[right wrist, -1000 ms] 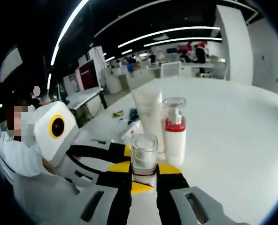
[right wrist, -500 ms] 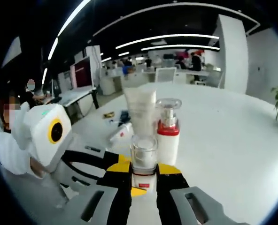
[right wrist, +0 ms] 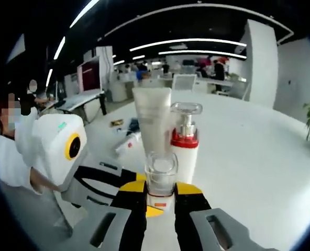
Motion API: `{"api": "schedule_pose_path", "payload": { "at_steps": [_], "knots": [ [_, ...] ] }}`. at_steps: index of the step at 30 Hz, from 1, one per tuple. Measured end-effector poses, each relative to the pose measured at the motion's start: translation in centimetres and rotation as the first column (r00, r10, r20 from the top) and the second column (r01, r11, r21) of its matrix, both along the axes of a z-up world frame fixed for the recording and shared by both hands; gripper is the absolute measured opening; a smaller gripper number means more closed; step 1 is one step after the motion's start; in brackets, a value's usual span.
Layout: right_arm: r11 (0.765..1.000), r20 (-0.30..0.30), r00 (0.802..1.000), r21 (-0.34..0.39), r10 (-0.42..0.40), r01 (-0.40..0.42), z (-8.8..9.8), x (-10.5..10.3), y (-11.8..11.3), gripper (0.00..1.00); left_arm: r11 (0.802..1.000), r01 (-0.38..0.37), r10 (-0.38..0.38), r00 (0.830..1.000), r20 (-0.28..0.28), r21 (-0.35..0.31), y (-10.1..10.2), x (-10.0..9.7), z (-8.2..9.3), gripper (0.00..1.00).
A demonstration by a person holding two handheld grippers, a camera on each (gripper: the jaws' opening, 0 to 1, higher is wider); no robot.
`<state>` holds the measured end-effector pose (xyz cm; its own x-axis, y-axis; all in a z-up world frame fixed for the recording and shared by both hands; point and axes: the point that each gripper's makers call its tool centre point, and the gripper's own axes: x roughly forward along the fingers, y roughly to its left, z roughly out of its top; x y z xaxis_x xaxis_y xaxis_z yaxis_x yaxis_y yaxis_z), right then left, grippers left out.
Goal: Arrange the skincare products in the storage area until every visible bottle or jar stands upright without overlapping.
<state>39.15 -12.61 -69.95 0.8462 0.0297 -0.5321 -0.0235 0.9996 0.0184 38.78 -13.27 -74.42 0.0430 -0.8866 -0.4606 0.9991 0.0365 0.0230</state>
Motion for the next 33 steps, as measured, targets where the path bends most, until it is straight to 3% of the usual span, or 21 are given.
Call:
{"api": "schedule_pose_path", "payload": {
  "at_steps": [5, 8, 19, 23, 25, 29, 33],
  "knots": [
    [0.999, -0.006, 1.0, -0.038, 0.002, -0.003, -0.1, 0.3, -0.5, 0.11, 0.999, 0.036, -0.036, 0.999, -0.017, -0.007, -0.7, 0.4, -0.2, 0.16],
    [1.0, -0.015, 1.0, -0.014, -0.01, 0.01, -0.6, 0.4, -0.9, 0.11, 0.999, 0.047, -0.047, 0.998, -0.032, 0.001, -0.8, 0.5, -0.6, 0.15],
    [1.0, -0.03, 1.0, -0.021, 0.004, -0.004, -1.4, 0.7, -0.9, 0.11, 0.999, 0.037, -0.036, 0.999, -0.017, 0.025, -0.7, 0.7, -1.4, 0.16],
    [0.999, -0.033, 0.999, -0.049, 0.001, -0.003, -1.6, 0.8, -1.5, 0.11, 0.999, 0.018, -0.018, 1.0, 0.01, 0.035, -0.5, 1.0, -1.5, 0.18],
    [1.0, -0.038, 0.999, -0.031, -0.008, 0.007, -1.6, 0.9, -1.7, 0.11, 0.999, 0.008, -0.008, 1.0, 0.011, 0.039, -0.3, 1.0, -1.4, 0.17],
    [0.999, -0.033, 0.999, -0.04, -0.015, 0.014, -1.6, 1.2, -1.9, 0.11, 0.999, -0.029, 0.028, 0.998, 0.048, 0.02, -0.1, 1.3, -0.5, 0.17],
    [0.999, -0.029, 0.999, -0.032, -0.017, 0.016, -1.7, 1.4, -1.9, 0.11, 1.0, -0.023, 0.023, 0.998, 0.061, 0.005, 0.0, 0.7, 0.1, 0.1]
  ]
}}
